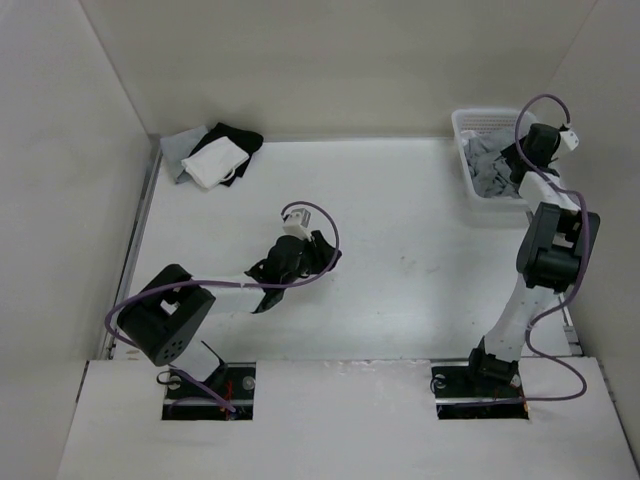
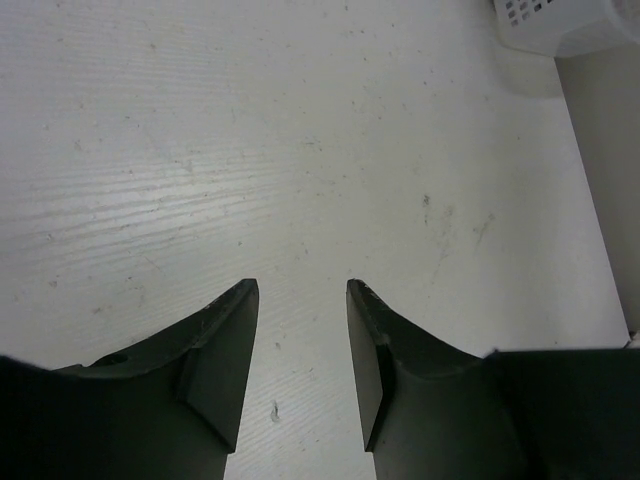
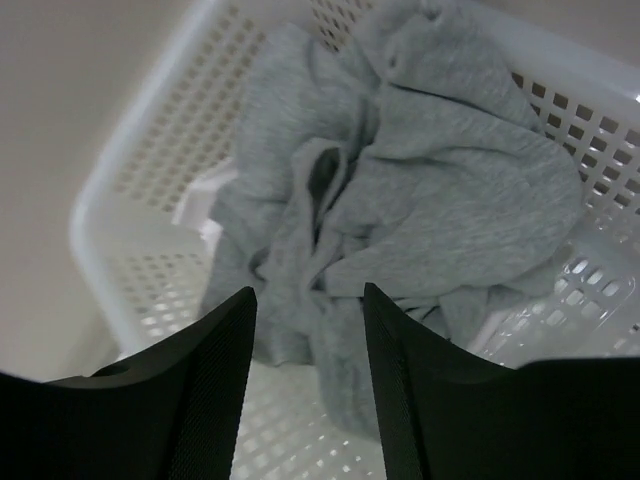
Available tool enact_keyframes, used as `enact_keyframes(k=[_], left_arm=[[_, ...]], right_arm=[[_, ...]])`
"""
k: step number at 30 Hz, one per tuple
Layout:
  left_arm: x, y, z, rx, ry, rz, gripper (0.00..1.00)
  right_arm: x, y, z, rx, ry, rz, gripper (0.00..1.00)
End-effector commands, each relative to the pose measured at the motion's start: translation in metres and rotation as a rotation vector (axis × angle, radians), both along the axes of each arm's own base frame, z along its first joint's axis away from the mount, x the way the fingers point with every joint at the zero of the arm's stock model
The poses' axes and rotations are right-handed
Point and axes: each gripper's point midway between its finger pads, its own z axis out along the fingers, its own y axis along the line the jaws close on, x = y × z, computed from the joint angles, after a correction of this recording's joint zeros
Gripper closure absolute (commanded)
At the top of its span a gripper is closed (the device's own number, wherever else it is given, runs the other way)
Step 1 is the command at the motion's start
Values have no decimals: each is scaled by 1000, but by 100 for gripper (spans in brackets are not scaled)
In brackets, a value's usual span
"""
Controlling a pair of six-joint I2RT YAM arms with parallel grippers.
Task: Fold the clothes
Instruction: Grab the tank top from the pile
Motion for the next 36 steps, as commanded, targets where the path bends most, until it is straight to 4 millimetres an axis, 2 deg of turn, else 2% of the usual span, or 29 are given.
enact_keyframes(k=[1,4,7,9,11,12,15,16,19,20,21,23,24,25,26,27,28,30,31,33,34,35,36], left_arm=[[4,-2,22,-63,-59,1,61],[6,-1,24,-69,-64,6,59],[7,1,24,-82,-69,9,59],[7,1,25,-88,-70,10,59],[7,1,24,-89,-68,11,59],[7,2,24,-89,-68,12,59],[9,2,21,-84,-59,13,59],[9,1,21,-84,-59,13,59],[10,-1,18,-82,-52,9,59],[10,0,19,-84,-54,11,59],[11,0,20,-83,-56,12,59],[15,4,21,-81,-65,28,59],[17,6,23,-85,-66,35,59],[19,9,22,-86,-63,45,59],[21,13,23,-86,-65,56,59],[23,16,23,-86,-65,67,59],[26,20,24,-89,-69,81,59],[30,32,29,-99,-74,113,59],[32,38,31,-102,-80,130,59],[37,52,40,-119,-95,173,59],[38,60,45,-130,-104,196,59],[41,70,51,-136,-115,225,58],[41,75,53,-139,-120,237,58]], right_arm=[[17,-15,-27,44,92,65,46],[20,-26,-43,57,133,51,46],[20,-37,-50,69,131,23,45],[25,-37,-60,92,138,24,66],[25,-35,-56,94,125,21,93],[23,-35,-49,92,108,15,98],[17,-29,22,23,-114,29,100],[11,-24,61,0,-206,38,100],[-11,-3,146,-23,-377,78,100],[-27,17,191,-35,-473,118,100],[-30,21,199,-38,-490,127,100],[-64,59,268,-74,-646,206,100],[-80,78,295,-85,-709,242,100],[-90,89,310,-90,-743,265,100],[-112,115,343,-105,-817,321,100],[-126,134,363,-112,-862,368,100],[-151,162,393,-124,-931,444,100],[-197,211,441,-147,-1049,587,100],[-209,222,451,-153,-1077,620,100],[-267,261,490,-193,-1197,732,100],[-274,265,494,-197,-1211,743,100],[-297,277,505,-209,-1256,780,99],[-307,283,508,-216,-1274,799,99]])
